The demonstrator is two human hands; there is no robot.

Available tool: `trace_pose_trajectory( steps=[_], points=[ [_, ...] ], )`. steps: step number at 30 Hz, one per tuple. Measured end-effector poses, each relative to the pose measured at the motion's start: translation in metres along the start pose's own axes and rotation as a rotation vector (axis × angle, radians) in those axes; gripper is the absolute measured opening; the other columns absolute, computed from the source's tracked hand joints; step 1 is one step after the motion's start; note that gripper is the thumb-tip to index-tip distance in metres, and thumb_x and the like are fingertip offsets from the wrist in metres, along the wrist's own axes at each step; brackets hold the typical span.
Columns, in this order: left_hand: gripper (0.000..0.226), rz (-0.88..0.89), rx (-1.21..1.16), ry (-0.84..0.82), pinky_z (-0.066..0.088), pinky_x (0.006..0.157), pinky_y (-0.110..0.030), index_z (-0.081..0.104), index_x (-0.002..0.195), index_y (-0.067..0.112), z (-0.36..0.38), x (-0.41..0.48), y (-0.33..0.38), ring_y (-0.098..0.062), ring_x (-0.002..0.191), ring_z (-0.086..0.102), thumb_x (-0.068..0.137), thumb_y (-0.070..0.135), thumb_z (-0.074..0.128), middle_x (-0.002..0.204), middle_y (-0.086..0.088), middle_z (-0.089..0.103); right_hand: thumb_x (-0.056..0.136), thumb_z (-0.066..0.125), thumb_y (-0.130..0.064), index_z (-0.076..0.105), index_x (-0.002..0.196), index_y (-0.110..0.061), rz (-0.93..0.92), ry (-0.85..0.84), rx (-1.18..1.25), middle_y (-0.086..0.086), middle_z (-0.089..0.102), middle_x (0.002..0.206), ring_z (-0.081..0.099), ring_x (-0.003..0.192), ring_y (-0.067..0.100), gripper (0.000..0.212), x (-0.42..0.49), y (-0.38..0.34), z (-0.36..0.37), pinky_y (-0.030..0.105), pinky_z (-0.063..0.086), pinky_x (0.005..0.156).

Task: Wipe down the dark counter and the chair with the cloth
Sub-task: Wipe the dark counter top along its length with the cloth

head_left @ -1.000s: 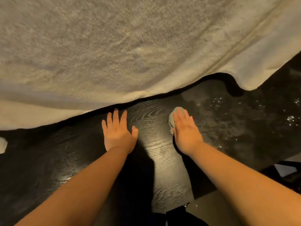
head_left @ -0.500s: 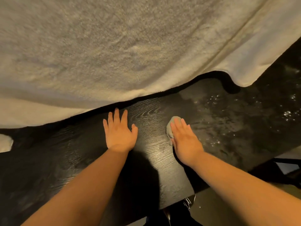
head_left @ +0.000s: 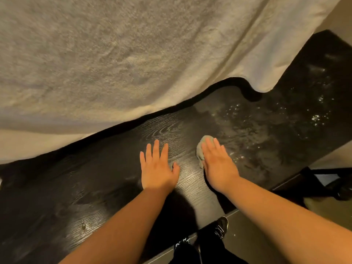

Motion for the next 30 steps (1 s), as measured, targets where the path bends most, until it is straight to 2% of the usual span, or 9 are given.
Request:
trace_pose_trajectory(
  steps=[5,10,13,16,20,22,26,28,30],
  points=[
    [0.079,0.007,0.003,0.030,0.007,0.130,-0.056,0.029,0.165,0.025,0.000,0.002,0.002,-0.032,0.161,0.007,0.094,0.060,0.028,0.175,-0.008,0.013,0.106,0.041,-0.027,0.014,0.164,-0.014,-0.310,-0.078,-0.060,0.002,0.002,0.172,-0.004,0.158,0.024,0.066,-0.044,-0.005,0.015,0.043,0.006,0.128],
    [0.075,0.021,0.015,0.057,0.010,0.130,-0.057,0.032,0.164,0.024,-0.001,0.001,0.002,-0.034,0.160,0.012,0.097,0.057,0.034,0.174,-0.010,0.018,0.104,0.040,-0.023,0.008,0.162,-0.012,0.110,0.011,-0.035,0.003,0.001,0.169,0.000,0.157,0.032,0.067,-0.007,0.074,-0.016,0.052,0.016,0.126],
    [0.072,0.054,0.032,0.064,0.011,0.129,-0.059,0.033,0.164,0.026,-0.001,0.001,0.005,-0.034,0.160,0.015,0.097,0.054,0.033,0.173,-0.009,0.023,0.100,0.043,-0.020,0.000,0.162,-0.011,0.212,0.011,0.030,0.009,-0.005,0.169,-0.006,0.157,0.038,0.076,-0.012,0.060,-0.010,0.049,0.001,0.128],
    [0.070,0.129,0.048,0.042,0.015,0.129,-0.059,0.037,0.163,0.026,0.000,-0.001,0.014,-0.032,0.160,0.018,0.097,0.050,0.030,0.173,-0.007,0.025,0.101,0.037,-0.023,0.000,0.164,-0.011,0.014,-0.029,0.013,0.009,-0.010,0.171,-0.014,0.157,0.034,0.074,-0.047,-0.001,0.012,0.042,-0.010,0.125],
    [0.072,0.139,0.057,0.062,0.015,0.129,-0.058,0.039,0.162,0.026,-0.003,0.000,0.016,-0.031,0.159,0.020,0.095,0.050,0.027,0.172,-0.007,0.027,0.106,0.033,-0.031,0.011,0.164,-0.015,-0.262,-0.086,-0.038,0.003,-0.002,0.172,-0.006,0.158,0.026,0.065,-0.070,-0.014,0.021,0.042,0.002,0.127],
    [0.071,0.130,0.050,0.066,0.015,0.129,-0.057,0.039,0.161,0.027,-0.002,0.000,0.014,-0.031,0.159,0.020,0.095,0.049,0.029,0.172,-0.007,0.028,0.106,0.037,-0.026,0.012,0.164,-0.015,-0.177,-0.050,-0.087,0.004,0.004,0.172,0.002,0.158,0.029,0.064,-0.060,0.021,0.012,0.045,0.011,0.128],
    [0.068,0.121,0.071,0.058,0.014,0.129,-0.057,0.036,0.163,0.028,0.000,-0.002,0.016,-0.030,0.160,0.018,0.097,0.047,0.033,0.173,-0.005,0.025,0.109,0.031,-0.028,-0.003,0.164,-0.014,0.185,-0.081,-0.031,0.003,-0.012,0.171,-0.011,0.158,0.029,0.066,-0.052,0.096,-0.012,0.048,0.005,0.128],
    [0.066,0.105,0.057,0.048,0.014,0.130,-0.057,0.036,0.163,0.028,0.002,-0.001,0.015,-0.030,0.160,0.017,0.099,0.045,0.039,0.173,-0.005,0.024,0.104,0.038,-0.021,-0.003,0.163,-0.012,0.238,-0.118,0.020,0.007,-0.013,0.170,-0.012,0.157,0.033,0.072,-0.052,0.088,-0.011,0.045,0.000,0.128],
    [0.064,0.098,0.041,0.055,0.014,0.129,-0.057,0.038,0.162,0.027,0.003,-0.001,0.013,-0.030,0.160,0.018,0.100,0.042,0.045,0.173,-0.005,0.025,0.095,0.044,-0.014,0.005,0.161,-0.012,0.183,-0.110,0.057,0.010,-0.004,0.166,0.001,0.155,0.040,0.076,-0.060,0.055,-0.004,0.044,0.007,0.127]
  ],
)
Point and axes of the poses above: each hand's wrist, its own x-axis towards the middle knuckle, its own z-axis out of the palm, y = z × x, the point moved 10 cm from there along x, towards the middle knuckle
